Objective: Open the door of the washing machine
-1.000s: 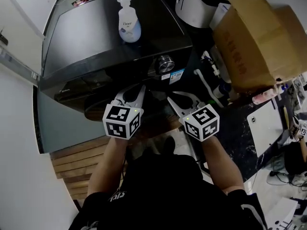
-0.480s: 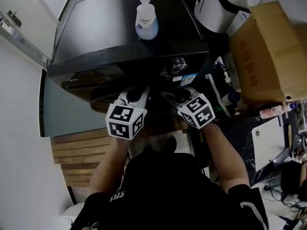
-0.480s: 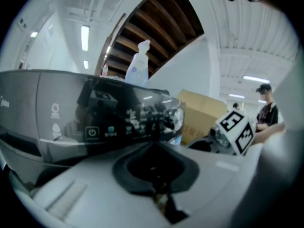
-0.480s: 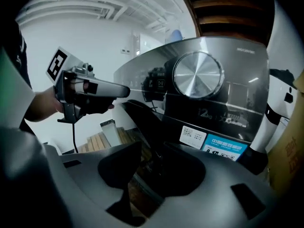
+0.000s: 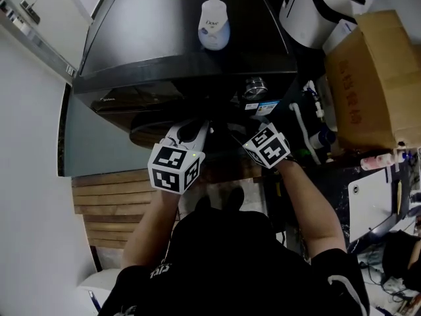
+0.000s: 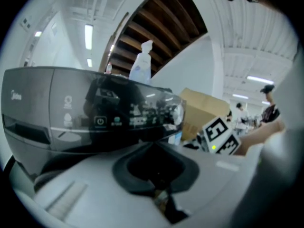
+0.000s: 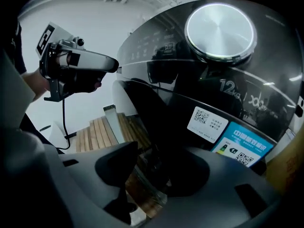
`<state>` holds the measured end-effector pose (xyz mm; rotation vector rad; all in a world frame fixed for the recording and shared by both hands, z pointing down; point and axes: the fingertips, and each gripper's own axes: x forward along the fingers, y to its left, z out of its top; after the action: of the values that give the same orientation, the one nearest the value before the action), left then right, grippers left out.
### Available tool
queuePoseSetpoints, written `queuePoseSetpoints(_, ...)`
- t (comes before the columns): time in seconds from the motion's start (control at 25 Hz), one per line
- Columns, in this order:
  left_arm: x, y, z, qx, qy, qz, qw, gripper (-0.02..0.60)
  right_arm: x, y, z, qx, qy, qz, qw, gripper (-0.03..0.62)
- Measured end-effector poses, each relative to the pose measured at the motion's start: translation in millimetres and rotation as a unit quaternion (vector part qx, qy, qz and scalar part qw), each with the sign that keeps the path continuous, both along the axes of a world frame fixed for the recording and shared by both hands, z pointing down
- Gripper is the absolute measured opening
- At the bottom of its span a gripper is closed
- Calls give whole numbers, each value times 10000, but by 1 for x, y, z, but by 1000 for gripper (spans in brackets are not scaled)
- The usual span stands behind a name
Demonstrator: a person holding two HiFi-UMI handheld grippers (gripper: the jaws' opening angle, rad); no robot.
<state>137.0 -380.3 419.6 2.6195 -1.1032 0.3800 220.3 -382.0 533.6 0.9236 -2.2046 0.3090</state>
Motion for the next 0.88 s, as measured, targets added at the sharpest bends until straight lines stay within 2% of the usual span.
queuePoseSetpoints(0.12,-4,3,7,-57,-53,-128,9999,9,-3,-3,8,82,347,-235,9991,184)
queuePoseSetpoints(0.16,-5,4,9,-47,-74,-195,9998,9,-3,-5,10,146,535,-328,9979,161)
queuePoseSetpoints(0.32,-9,6,10,139,-59,-468,9988,9,-7,-9,16,316,1019,-742,9915,152)
queuePoseSetpoints(0.56,-6,7,15,207,-37,-785,9967,9,-9,-6,18,317,994,-1261,9865,132)
queuePoseSetpoints(0.76,-5,13,26,163,-70,-1073,9941,9,-14,-7,19,611,934,-1321,9849,138)
queuePoseSetpoints(0.88,1,18,35,21,-54,-1036,9946,9,-12,-8,18,678,870,-1303,9853,137)
